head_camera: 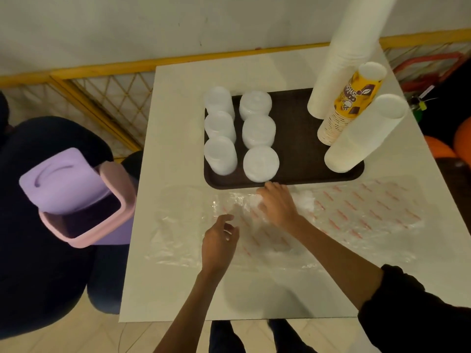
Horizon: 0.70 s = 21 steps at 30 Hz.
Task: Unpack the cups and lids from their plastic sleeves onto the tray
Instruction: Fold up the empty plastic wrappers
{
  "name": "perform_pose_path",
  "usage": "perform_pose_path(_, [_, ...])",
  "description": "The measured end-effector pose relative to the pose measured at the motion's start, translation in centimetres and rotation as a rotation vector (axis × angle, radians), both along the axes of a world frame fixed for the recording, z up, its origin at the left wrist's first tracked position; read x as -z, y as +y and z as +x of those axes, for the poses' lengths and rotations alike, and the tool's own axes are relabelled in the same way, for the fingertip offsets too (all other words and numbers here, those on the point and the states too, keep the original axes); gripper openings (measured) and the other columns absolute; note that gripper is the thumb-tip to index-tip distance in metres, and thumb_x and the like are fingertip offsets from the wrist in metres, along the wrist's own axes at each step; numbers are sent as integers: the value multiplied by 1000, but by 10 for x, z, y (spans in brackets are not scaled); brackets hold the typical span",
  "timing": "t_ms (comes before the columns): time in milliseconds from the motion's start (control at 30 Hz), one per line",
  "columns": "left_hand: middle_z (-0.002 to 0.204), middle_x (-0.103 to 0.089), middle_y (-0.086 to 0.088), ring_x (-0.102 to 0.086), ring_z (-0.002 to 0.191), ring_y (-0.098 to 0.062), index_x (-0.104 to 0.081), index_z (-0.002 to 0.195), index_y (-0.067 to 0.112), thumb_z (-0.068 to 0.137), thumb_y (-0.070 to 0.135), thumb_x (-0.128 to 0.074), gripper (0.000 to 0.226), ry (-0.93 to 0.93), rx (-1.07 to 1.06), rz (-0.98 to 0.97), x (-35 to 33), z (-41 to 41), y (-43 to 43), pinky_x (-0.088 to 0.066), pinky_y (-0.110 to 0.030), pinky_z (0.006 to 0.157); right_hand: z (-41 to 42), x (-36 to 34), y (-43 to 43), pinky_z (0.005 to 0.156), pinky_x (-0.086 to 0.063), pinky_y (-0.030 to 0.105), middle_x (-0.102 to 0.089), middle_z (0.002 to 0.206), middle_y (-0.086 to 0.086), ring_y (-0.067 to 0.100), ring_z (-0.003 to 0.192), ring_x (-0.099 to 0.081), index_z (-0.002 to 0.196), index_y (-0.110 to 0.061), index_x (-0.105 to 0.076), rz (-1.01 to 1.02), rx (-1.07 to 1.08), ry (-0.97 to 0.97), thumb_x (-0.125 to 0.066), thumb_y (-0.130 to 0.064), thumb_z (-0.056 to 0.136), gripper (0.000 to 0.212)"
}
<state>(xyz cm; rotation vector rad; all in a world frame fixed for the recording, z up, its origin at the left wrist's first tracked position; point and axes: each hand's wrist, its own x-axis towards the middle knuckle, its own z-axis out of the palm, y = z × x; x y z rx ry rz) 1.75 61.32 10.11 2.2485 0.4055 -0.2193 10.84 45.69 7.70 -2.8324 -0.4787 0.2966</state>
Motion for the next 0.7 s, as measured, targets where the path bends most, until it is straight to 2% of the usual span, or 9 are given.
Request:
perform_pose_path(100, [77,-63,8,-62,70,-9,-60,116,18,89,17,-64,28,-1,-34,-5,-1,0,6,-53,-26,69,3,-2,0,96,-31,31,-64,113,6,23,106,-57,115,-11,-61,72,12,-16,-55,-16,93,23])
perform_pose_path(200, [78,-62,7,-62,71,-10,-60,116,17,90,16,-63,26,-13,-48,-3,-1,-1,9,-53,-24,68,6,-5,-1,91,-35,30,-70,100,5,21,92,-63,103,-10,-67,89,1,-24,-56,-19,93,17])
perform_pose_path(367, [77,-63,6,-62,69,-10,-61,113,16,91,15,-60,22,-54,-61,4,0,-4,10,-53,-25,66,4,-8,-7,78,-44,29,-71,96,10,25,88,-64,98,-6,-73,234,-61,-26,-62,-16,90,17])
perform_pose_path(533, [75,-65,4,-61,65,-8,-65,102,15,90,9,-59,14,-162,-99,-26,-2,-8,11,-46,-12,60,2,-33,-13,79,-52,29,-72,93,5,16,84,-66,96,-8,-73,490,66,165,-66,-16,88,14])
perform_pose_path(633, [81,-65,4,-60,68,-8,-62,93,19,89,6,-60,13,-266,-335,-184,-13,-8,6,-45,-9,59,2,-54,-20,74,-56,33,-71,82,2,8,69,-65,88,-9,-72,693,106,252,-68,-11,85,5])
perform_pose_path(700, [93,-62,0,-60,84,-15,-58,100,18,90,8,-61,14,-234,-548,-391,-19,-4,5,-48,-15,70,2,-73,-25,70,-57,34,-70,78,2,19,71,-68,84,-10,-67,856,173,367,-65,-6,87,6])
